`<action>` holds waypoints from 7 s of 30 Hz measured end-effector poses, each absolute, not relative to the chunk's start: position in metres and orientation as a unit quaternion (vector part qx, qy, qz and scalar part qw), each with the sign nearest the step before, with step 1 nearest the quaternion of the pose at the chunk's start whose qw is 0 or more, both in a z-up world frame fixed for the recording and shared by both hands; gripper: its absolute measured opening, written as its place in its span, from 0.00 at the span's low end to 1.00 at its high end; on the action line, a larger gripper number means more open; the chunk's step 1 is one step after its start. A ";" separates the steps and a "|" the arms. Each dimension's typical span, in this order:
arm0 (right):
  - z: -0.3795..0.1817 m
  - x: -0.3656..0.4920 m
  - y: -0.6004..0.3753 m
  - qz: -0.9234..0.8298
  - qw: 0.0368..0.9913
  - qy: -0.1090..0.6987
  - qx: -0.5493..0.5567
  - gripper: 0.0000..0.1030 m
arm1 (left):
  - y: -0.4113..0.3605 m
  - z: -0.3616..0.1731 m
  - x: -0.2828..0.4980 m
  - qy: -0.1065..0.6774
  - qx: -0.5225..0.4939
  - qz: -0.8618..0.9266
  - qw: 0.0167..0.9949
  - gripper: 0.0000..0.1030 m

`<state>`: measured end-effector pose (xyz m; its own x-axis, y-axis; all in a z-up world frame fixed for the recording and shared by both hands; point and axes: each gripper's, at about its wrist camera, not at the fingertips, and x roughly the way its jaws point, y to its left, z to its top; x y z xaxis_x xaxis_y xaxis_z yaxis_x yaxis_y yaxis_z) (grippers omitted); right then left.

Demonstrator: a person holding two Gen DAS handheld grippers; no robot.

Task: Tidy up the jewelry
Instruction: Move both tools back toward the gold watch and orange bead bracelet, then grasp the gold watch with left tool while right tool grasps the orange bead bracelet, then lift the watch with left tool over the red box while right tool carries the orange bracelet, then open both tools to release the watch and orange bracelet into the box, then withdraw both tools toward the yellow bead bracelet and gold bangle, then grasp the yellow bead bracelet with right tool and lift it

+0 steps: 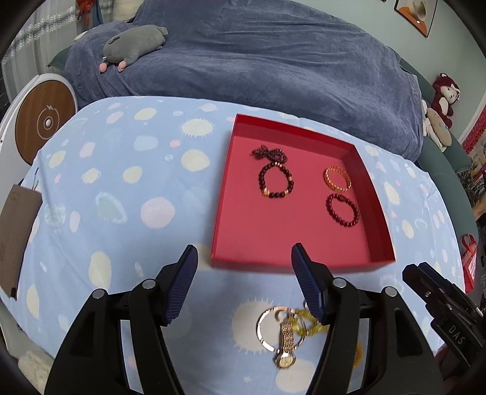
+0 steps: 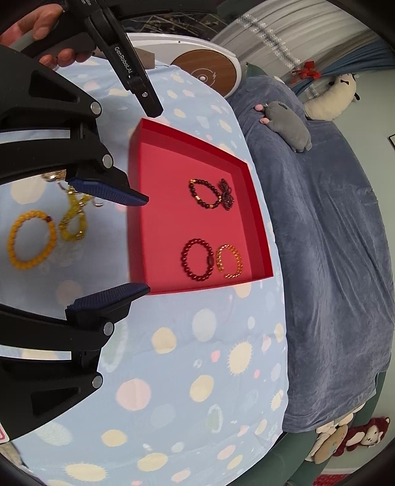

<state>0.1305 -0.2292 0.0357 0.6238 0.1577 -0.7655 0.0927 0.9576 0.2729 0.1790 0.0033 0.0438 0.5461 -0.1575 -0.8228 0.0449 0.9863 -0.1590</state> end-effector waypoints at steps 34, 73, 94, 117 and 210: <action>-0.027 0.048 -0.215 0.007 0.859 0.497 0.122 0.47 | -0.029 -0.019 0.092 0.534 -0.037 -0.086 0.840 0.59; -0.050 0.057 -0.200 0.029 0.850 0.518 0.091 0.07 | -0.023 -0.031 0.087 0.537 -0.047 -0.088 0.838 0.40; -0.028 0.051 -0.204 0.037 0.856 0.503 0.112 0.07 | -0.024 -0.012 0.094 0.524 -0.059 -0.102 0.843 0.22; 0.051 0.043 -0.194 0.064 0.888 0.444 0.101 0.07 | 0.006 0.057 0.078 0.494 -0.078 -0.111 0.859 0.22; -0.027 0.084 -0.169 0.067 0.835 0.512 0.191 0.36 | 0.023 -0.020 0.083 0.554 -0.050 -0.050 0.829 0.49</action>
<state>0.0842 -0.1688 -0.0269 0.4666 0.3072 -0.8294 0.0832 0.9183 0.3870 0.0832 0.0230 -0.0199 0.3804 -0.1378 -0.9145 0.0265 0.9900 -0.1382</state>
